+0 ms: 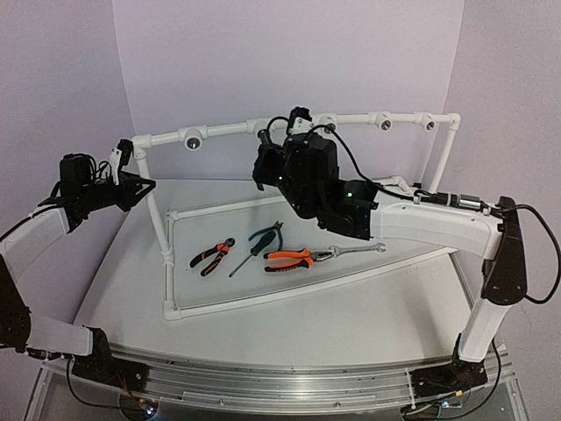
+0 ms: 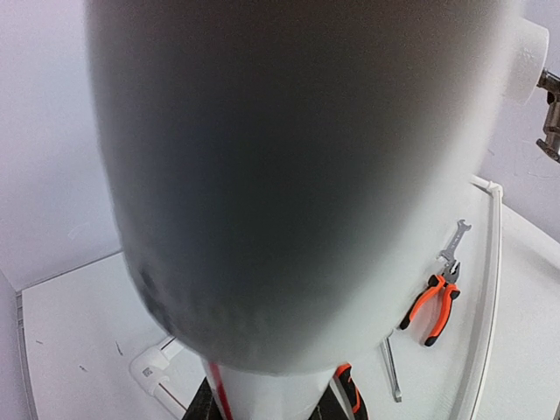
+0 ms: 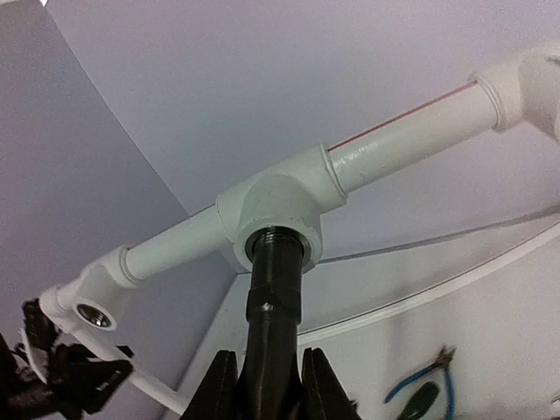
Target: Install the water faucets
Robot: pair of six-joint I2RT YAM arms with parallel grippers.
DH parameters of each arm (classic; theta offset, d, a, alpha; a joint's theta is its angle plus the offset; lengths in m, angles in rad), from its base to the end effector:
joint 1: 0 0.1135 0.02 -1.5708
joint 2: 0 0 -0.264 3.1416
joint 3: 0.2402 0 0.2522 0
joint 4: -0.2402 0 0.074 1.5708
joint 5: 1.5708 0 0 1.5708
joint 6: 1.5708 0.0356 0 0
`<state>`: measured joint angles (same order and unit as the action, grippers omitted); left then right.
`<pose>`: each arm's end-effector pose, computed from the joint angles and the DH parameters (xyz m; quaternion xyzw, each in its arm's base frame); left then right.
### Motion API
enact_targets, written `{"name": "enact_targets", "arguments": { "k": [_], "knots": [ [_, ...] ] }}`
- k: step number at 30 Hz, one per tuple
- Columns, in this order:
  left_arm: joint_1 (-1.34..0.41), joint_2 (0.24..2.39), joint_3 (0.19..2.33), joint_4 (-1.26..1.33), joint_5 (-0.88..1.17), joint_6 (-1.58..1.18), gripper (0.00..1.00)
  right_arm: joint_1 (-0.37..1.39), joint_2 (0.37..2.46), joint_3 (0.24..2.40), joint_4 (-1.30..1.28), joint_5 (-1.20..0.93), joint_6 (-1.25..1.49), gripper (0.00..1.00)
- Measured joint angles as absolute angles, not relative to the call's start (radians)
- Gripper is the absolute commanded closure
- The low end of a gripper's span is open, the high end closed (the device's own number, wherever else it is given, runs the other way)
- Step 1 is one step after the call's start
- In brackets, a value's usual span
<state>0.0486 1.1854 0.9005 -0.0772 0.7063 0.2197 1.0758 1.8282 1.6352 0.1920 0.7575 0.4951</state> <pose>0.2680 -0.0101 0.3111 0.2618 0.7525 -0.2107 0.5664 0.2301 0.3747 0.3806 0.0622 0.7046 0.2794 0.6493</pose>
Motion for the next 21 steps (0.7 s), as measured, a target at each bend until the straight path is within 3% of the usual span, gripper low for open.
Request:
{"name": "enact_targets", "arguments": {
  "k": [6, 12, 15, 19, 21],
  "knots": [
    [0.047, 1.185, 0.900, -0.077, 0.704, 0.218, 1.00, 1.045, 1.796, 1.536, 0.328, 0.626, 1.020, 1.00],
    [0.045, 1.185, 0.900, -0.076, 0.704, 0.218, 1.00, 1.032, 1.786, 1.468, 0.454, 0.561, 1.303, 0.98],
    [0.044, 1.183, 0.898, -0.072, 0.704, 0.220, 1.00, 1.030, 1.777, 1.444, 0.481, 0.539, 1.383, 0.82],
    [0.044, 1.178, 0.893, -0.070, 0.703, 0.224, 1.00, 1.027, 1.756, 1.410, 0.496, 0.517, 1.450, 0.51],
    [0.045, 1.179, 0.893, -0.068, 0.699, 0.211, 1.00, 1.027, 1.739, 1.392, 0.478, 0.517, 1.461, 0.42]
  ]
}}
